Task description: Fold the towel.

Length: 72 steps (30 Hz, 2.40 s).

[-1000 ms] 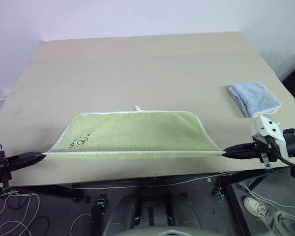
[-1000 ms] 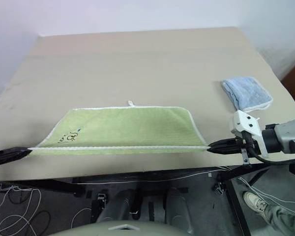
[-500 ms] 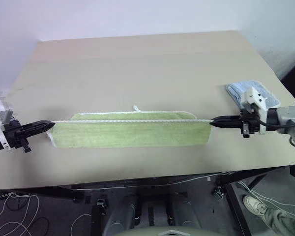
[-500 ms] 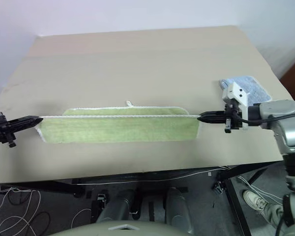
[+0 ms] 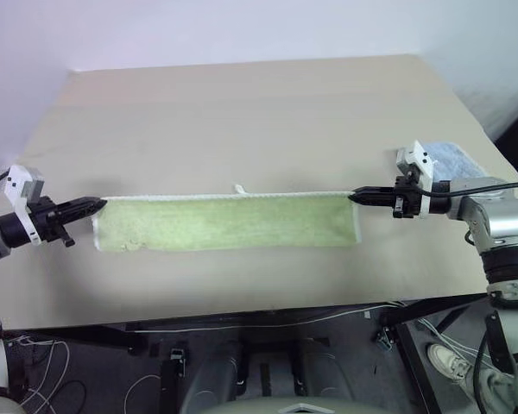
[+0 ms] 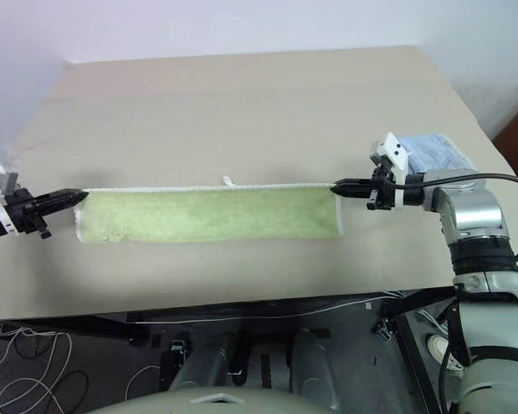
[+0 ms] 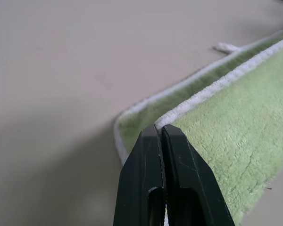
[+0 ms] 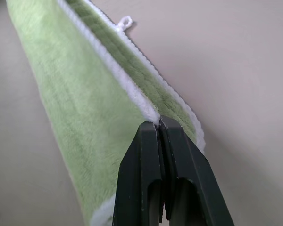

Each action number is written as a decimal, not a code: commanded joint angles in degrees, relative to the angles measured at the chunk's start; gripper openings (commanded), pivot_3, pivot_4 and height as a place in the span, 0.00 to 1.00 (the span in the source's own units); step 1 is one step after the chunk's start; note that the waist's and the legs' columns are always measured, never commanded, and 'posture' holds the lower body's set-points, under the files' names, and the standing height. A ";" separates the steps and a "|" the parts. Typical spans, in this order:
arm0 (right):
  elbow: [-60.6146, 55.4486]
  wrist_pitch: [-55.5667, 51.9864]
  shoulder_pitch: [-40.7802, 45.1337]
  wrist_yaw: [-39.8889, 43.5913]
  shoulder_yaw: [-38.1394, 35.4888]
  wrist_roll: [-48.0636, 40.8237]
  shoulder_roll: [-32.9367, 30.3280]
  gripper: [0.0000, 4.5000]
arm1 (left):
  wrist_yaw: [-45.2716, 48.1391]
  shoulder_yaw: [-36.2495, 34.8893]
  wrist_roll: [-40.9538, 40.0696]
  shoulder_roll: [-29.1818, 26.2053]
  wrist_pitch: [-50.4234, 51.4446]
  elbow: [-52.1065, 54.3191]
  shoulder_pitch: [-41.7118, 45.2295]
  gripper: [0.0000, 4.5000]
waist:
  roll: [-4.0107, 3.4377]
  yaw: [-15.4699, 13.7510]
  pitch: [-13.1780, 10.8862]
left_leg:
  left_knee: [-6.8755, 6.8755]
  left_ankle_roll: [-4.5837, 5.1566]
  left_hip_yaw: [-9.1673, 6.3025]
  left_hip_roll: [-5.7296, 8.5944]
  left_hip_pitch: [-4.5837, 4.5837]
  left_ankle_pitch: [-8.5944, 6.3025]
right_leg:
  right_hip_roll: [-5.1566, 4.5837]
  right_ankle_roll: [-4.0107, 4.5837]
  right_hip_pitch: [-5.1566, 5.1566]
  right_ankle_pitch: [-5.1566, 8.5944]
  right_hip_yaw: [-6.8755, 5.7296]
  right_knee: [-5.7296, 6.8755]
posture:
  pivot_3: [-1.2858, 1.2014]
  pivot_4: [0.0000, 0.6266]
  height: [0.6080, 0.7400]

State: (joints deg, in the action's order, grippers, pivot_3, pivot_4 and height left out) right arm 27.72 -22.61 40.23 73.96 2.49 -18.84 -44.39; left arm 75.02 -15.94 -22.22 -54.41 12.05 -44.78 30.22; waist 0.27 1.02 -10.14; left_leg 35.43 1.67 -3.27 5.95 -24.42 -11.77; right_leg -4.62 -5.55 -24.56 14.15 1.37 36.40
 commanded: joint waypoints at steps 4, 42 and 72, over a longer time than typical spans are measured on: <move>3.70 3.68 2.29 -0.68 -0.69 2.04 1.64 0.00 | 0.58 1.81 3.28 -0.09 -3.54 -6.84 5.44 0.01 | 0.00 -0.11 0.00 | 0.03 0.03 0.00 0.01 0.00 0.03 | 0.01 0.00 -0.01 0.00 0.00 0.06 | 0.52 0.24 1.00; -13.31 -45.40 -12.10 -14.26 -20.10 -19.44 -2.11 1.00 | -23.50 2.19 -0.77 16.53 -3.35 36.34 -7.64 0.97 | 0.01 -0.40 0.02 | 0.63 -0.03 -0.06 0.05 -0.03 -0.06 | -0.08 -0.02 0.03 -0.01 0.09 0.63 | 0.52 0.24 1.00; -21.55 -63.97 -15.23 -43.74 -39.20 -27.66 25.03 1.00 | -28.58 15.71 2.23 26.92 3.62 47.66 -11.70 0.97 | 0.21 0.68 0.20 | 0.73 0.04 -0.05 -0.05 0.30 -0.01 | 0.08 0.00 0.33 -0.02 0.12 0.69 | 0.52 0.24 1.00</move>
State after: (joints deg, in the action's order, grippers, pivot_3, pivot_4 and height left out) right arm 4.63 -87.26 23.97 31.29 -38.05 -46.33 -20.65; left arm 46.23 0.68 -20.42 -26.47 15.89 1.53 18.65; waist 0.48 1.70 -9.94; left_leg 36.16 1.69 -3.32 5.90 -24.11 -11.80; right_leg -4.54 -5.54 -24.23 14.13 1.49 37.09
